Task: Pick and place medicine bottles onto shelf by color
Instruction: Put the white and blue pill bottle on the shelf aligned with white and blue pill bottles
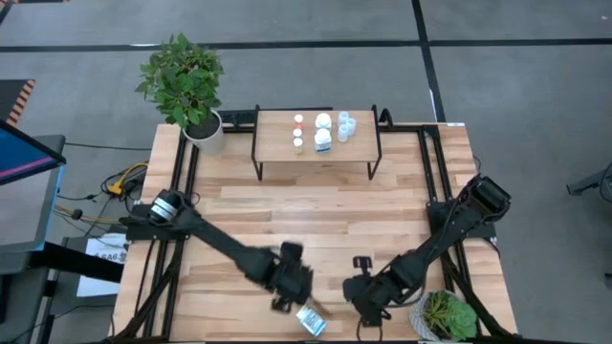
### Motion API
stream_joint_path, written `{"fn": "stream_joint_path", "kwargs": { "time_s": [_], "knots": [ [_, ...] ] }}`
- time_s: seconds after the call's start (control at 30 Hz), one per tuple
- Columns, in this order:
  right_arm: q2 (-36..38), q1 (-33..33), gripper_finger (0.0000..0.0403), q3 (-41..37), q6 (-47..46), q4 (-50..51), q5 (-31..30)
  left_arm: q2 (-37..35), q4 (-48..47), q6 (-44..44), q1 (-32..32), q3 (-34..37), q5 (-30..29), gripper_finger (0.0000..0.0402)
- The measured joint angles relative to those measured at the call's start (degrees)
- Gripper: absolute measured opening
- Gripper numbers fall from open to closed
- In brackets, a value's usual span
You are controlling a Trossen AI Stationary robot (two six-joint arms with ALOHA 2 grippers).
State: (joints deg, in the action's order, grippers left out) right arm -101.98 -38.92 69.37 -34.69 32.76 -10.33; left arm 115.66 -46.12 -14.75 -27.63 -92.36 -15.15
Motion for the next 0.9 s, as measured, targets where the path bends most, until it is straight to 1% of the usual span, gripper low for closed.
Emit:
{"fn": "stream_joint_path", "kwargs": {
  "time_s": [0.1,0.17,0.27,0.33,0.43,0.57,0.67,0.73,0.83,0.9],
  "knots": [
    [0.0,-1.1,0.009,0.4,-0.9,-7.3,0.0,-0.1,-2.5,-1.6,-3.4,0.0,5.5,0.0192],
    [-0.2,-1.7,0.009,0.4,-1.5,-11.4,0.0,-0.1,-2.5,-1.9,-5.8,0.0,7.6,0.0192],
    [-0.3,-2.4,0.0092,0.4,-2.5,-14.6,0.0,-0.1,-1.1,-1.9,-9.0,0.3,6.1,0.0192],
    [-0.5,-2.7,0.0093,0.4,-5.7,-16.3,-0.2,-0.1,2.9,-3.3,-10.2,1.6,4.5,0.0192],
    [-2.6,-2.7,0.0092,0.4,-10.1,-18.6,-0.2,0.9,8.7,-5.8,-11.1,3.4,4.4,0.0192],
    [-6.5,-3.5,0.0088,1.2,-12.1,-22.5,1.1,3.4,10.2,-6.5,-11.7,3.6,5.6,0.0192],
    [-10.0,-4.2,0.0085,4.5,-13.3,-23.3,3.5,3.7,10.8,-8.7,-12.0,3.6,12.4,0.0192],
    [-12.4,-4.8,0.0083,7.0,-13.3,-23.1,5.5,3.7,12.9,-9.4,-12.5,3.6,15.7,0.0192],
    [-16.2,-5.0,0.0081,11.6,-11.6,-23.0,7.5,3.7,18.0,-9.2,-13.7,3.6,16.3,0.0192],
    [-18.4,-4.8,0.0081,14.4,-10.1,-21.8,7.5,4.5,21.9,-8.7,-13.9,3.4,15.8,0.0192]
  ]
}}
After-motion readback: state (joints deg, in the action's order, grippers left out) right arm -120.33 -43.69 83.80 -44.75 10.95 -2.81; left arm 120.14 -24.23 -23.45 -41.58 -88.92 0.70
